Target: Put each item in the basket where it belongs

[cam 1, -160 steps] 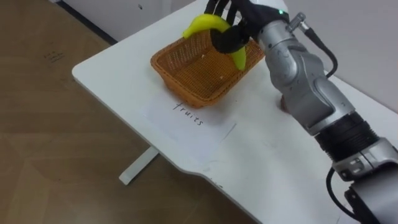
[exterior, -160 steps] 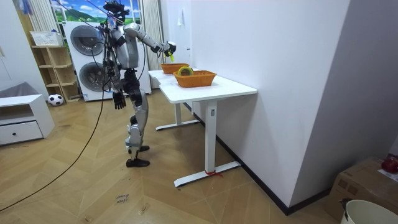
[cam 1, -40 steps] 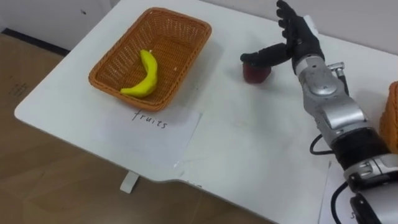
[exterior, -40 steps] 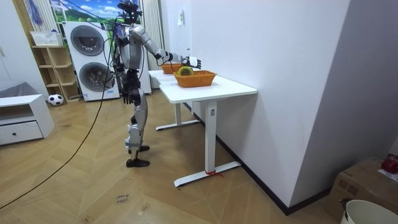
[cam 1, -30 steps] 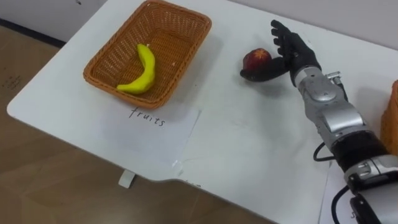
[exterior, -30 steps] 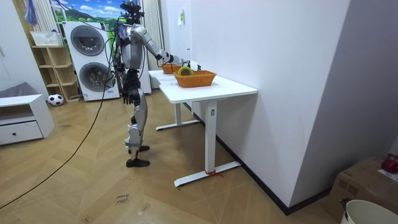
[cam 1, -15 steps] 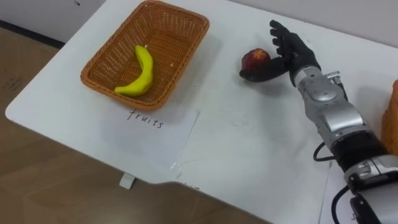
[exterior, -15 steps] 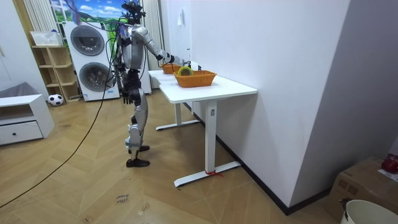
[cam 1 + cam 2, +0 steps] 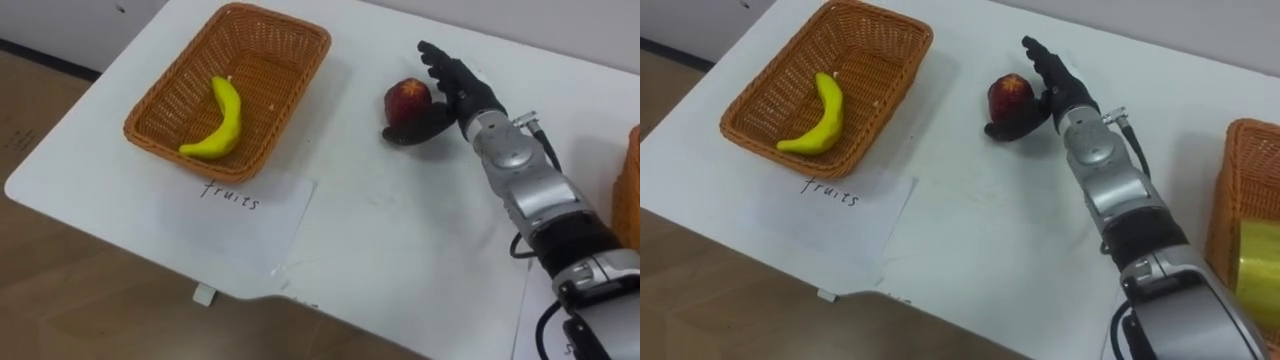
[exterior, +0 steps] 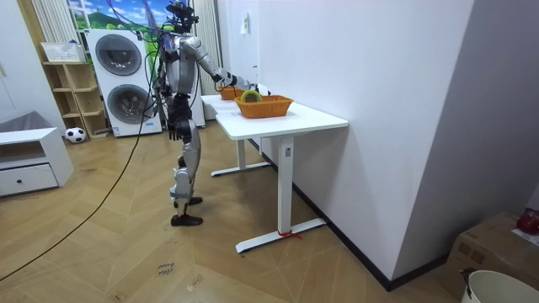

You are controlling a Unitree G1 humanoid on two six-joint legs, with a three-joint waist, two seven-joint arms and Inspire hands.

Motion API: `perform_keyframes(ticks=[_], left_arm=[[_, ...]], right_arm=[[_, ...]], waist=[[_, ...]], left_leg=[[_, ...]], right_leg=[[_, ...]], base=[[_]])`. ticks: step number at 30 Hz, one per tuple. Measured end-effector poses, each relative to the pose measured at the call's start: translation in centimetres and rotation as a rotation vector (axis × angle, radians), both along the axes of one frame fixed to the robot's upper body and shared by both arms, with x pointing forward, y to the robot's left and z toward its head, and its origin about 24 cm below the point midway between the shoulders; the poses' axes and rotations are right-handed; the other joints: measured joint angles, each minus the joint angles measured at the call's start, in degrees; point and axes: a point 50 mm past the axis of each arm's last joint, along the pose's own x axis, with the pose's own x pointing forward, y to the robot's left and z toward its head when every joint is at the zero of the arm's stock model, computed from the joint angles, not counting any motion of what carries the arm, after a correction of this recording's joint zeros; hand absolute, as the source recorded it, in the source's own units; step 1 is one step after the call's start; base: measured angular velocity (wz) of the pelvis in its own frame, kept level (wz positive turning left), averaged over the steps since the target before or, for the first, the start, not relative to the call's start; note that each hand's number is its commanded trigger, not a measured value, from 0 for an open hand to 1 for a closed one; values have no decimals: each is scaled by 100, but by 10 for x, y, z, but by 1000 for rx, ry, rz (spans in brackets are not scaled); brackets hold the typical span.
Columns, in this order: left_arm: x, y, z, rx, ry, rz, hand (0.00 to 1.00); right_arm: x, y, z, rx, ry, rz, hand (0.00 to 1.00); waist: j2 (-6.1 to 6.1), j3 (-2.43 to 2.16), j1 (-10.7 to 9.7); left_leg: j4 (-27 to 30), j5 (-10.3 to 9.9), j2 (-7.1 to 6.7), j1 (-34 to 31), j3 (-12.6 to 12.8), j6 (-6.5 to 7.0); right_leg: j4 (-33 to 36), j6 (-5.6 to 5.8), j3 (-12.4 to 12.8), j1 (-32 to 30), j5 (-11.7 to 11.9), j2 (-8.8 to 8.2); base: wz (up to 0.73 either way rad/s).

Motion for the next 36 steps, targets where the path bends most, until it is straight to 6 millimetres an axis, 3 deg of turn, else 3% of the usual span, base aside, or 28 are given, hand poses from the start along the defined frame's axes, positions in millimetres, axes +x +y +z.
perform_keyframes(ticks=[2,17,18,19,20,21,23,24,25,26,28,31,36], left_arm=[[4,0,0,0,-5,-2,0],[9,0,0,5,-15,-8,0],[10,1,1,10,-16,-12,0],[15,5,2,21,-27,-20,0],[17,6,3,23,-33,-21,0],[17,5,2,18,-31,-15,0],[15,5,1,11,-25,-15,0],[15,4,1,6,-27,-22,0],[18,3,2,4,-33,-41,0],[18,3,2,6,-35,-47,0],[15,2,1,1,-16,-44,0],[15,2,1,-7,-15,-43,0],[15,5,1,1,-17,-44,0]], right_arm=[[0,1,-1,-34,2,18,98],[-1,-12,-1,-112,-21,0,100],[-1,-12,-2,-111,-16,2,100],[-1,-11,-1,-110,-20,12,100],[0,-10,1,-110,-30,21,100],[0,-7,3,-117,-35,38,100],[0,-5,1,-127,-24,47,100],[-1,-8,0,-139,-16,47,100],[0,-12,1,-145,-19,39,100],[-1,-11,0,-145,-18,38,100],[0,-8,1,-159,-13,59,100],[0,-6,1,-184,-14,72,100],[0,-6,0,-194,-6,82,100]], waist=[[1,-1,-5],[-30,-19,4],[-43,-26,20],[-101,-24,110],[-118,-23,176],[-56,-37,191],[-40,-22,83],[-71,-8,31],[-79,-2,-31],[-145,-6,-16],[-223,10,2],[-198,25,11],[-179,38,42]], left_leg=[[1,0,0,6,-7,0],[-13,1,53,190,-346,-1],[-14,1,105,240,-535,-1],[-11,-6,156,231,-853,-14],[-3,-34,207,215,-935,-61],[-9,-110,305,217,-937,-204],[63,-189,370,179,-560,-441],[-150,-96,442,91,-214,-527],[-359,181,501,-92,-37,-363],[-281,197,495,-78,74,-359],[-234,200,469,-52,82,-356],[-214,196,385,-22,28,-351],[-165,153,352,-20,46,-280]], right_leg=[[2,0,-8,1,0,0],[235,-6,-171,19,-9,25],[330,-61,-169,-68,-80,63],[6,-186,2,-248,-72,234],[-257,-322,64,-406,74,333],[-248,-482,-31,-535,517,400],[-167,-504,98,-440,544,385],[-168,-498,374,-392,540,384],[-151,-423,491,-385,494,395],[-138,-386,493,-399,462,376],[-82,-355,312,-386,462,360],[-93,-316,156,-319,437,280],[-87,-296,148,-290,424,260]], base=[[0],[-1],[-29],[-48],[-50],[-24],[10],[33],[32],[21],[8],[6],[0]])
